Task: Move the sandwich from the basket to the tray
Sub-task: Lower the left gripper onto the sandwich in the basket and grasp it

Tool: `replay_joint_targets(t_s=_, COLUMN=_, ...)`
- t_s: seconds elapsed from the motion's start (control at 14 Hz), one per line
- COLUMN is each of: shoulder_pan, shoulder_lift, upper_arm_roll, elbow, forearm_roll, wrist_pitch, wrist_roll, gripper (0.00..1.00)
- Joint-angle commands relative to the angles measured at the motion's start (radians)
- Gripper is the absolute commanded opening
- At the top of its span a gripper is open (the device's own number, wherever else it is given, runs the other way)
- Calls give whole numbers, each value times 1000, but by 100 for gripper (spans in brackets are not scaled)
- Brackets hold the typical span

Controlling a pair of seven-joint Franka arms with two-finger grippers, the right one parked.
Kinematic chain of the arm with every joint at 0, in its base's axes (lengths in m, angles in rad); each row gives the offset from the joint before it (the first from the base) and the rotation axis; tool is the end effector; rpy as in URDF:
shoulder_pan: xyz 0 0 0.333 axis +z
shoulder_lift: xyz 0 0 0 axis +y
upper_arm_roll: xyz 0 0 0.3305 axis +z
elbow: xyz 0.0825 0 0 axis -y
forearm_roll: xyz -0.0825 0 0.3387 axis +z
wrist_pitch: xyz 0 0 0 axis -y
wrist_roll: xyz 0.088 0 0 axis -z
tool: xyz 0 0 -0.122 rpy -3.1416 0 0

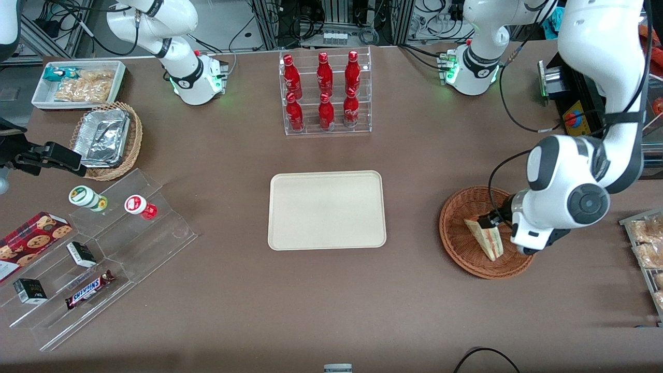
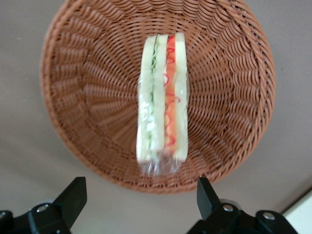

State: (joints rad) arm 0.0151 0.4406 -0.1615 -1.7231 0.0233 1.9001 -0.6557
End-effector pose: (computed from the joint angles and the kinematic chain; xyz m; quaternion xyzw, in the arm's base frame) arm 0.5909 -0.0756 0.3381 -0.9600 -0.2478 0.1279 0.0275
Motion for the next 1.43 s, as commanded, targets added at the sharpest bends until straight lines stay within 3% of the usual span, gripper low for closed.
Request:
replay_joint_targets(t_s=0.0, shoulder_pan=-4, shoulder_lift=49, upper_arm_roll=0, elbow=14, forearm_roll=20, wrist_pitch=65, wrist_roll=-22, gripper=100)
replay_joint_targets(t_s=0.21, shoulder_pan=-4, shoulder_lift=108, upper_arm_roll=2, elbow=14, forearm_roll=27, wrist_pitch=132, wrist_roll=-22, gripper=100)
replay_joint_targets(t_s=0.43, shoulder_pan=-3, shoulder_lift=155, upper_arm_roll=7, elbow=14, forearm_roll=118, wrist_pitch=142, wrist_roll=-25, gripper=96)
replay_joint_targets(t_s=0.71, shoulder_pan=-3, shoulder_lift=150, upper_arm_roll=5, elbow=17, forearm_roll=119, wrist_pitch=140, wrist_roll=-74, gripper=35)
replay_joint_targets(t_s=0.86, shoulder_pan=-4, shoulder_lift=124, upper_arm_roll=-4, elbow=30, forearm_roll=116, wrist_pitch=133, wrist_roll=-137, gripper=21)
replay_joint_targets(t_s=1.21, shoulder_pan=-4, shoulder_lift=69, upper_arm_roll=-199, elbow=144, forearm_roll=119, wrist_pitch=-21, wrist_roll=-296, gripper=20)
replay_joint_targets(t_s=1.36, shoulder_pan=-77, shoulder_lift=82, upper_arm_roll=-262, elbow=197, forearm_roll=154, wrist_pitch=-58, wrist_roll=-375, gripper=20)
